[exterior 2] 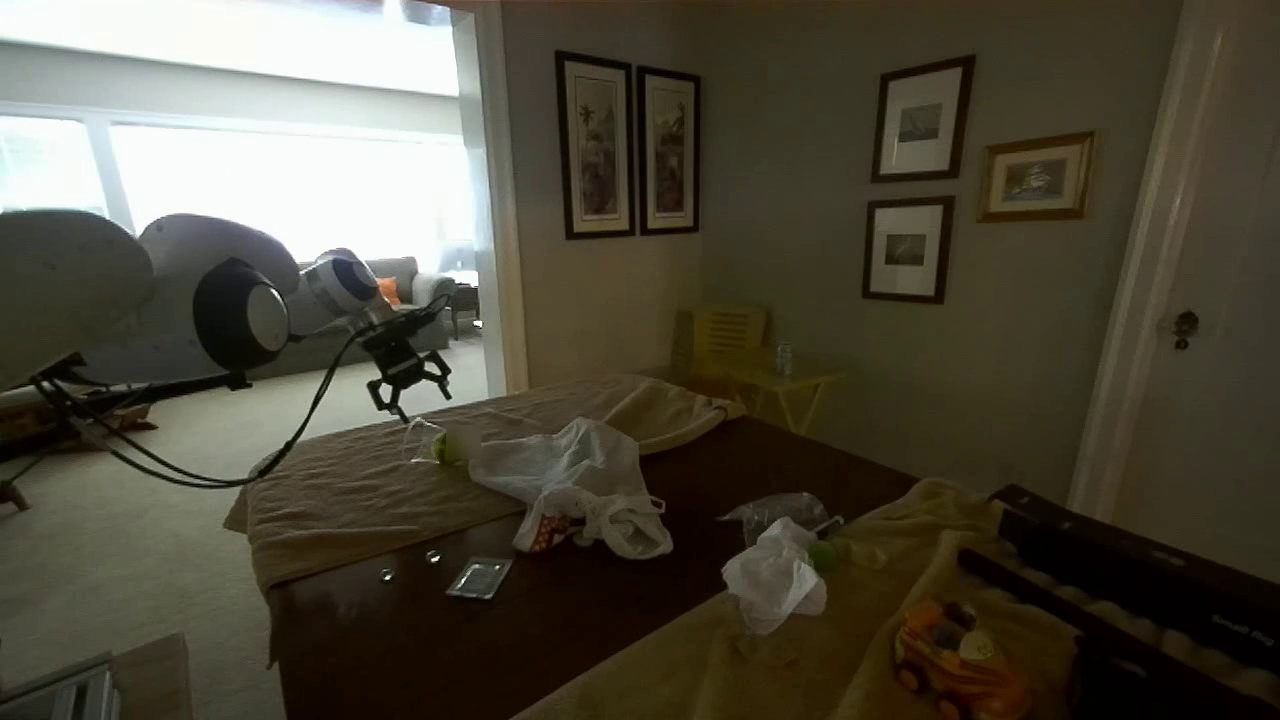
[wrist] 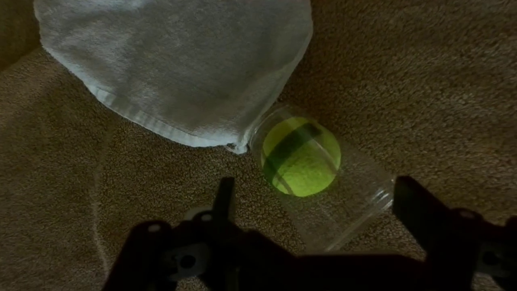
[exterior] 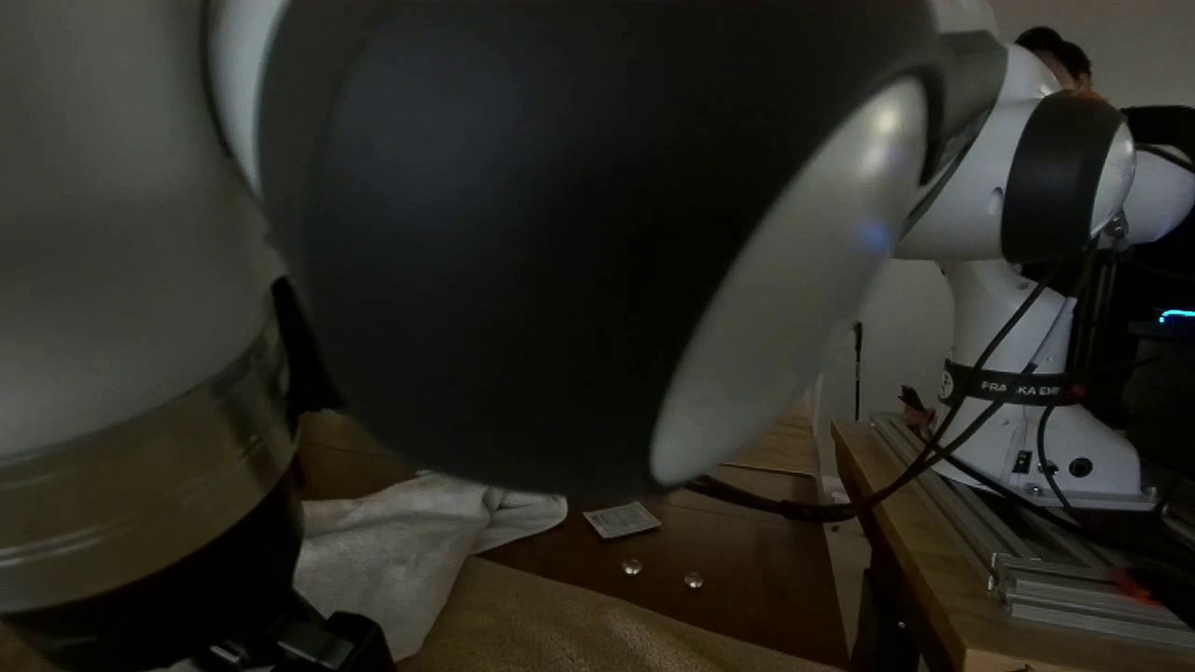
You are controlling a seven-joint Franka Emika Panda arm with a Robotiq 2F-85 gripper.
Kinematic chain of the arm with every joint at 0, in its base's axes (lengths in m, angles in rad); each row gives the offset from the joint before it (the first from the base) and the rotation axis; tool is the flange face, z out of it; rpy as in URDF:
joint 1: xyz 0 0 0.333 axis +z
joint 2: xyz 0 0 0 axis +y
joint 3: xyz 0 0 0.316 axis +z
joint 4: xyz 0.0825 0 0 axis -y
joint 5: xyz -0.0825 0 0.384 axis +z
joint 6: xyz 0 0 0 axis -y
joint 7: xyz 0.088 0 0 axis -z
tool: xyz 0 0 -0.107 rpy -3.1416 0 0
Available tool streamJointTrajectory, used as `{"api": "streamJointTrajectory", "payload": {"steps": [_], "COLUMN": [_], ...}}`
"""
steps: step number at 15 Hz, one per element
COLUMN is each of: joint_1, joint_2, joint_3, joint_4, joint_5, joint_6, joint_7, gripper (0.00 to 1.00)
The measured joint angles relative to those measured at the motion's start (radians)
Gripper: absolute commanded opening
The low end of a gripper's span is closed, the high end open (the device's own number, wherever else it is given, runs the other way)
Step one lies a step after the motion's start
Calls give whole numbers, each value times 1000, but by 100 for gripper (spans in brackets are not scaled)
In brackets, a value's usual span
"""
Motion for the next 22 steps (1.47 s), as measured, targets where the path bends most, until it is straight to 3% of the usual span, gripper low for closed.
{"api": "streamJointTrajectory", "payload": {"steps": [17, 22], "joint_1": [6, 13], "joint_2": [-2, -3], "joint_3": [17, -41], "joint_4": [-2, -2], "joint_5": [3, -1], "joint_6": [12, -133], "joint_7": [-4, 111], "gripper": [100, 100]}}
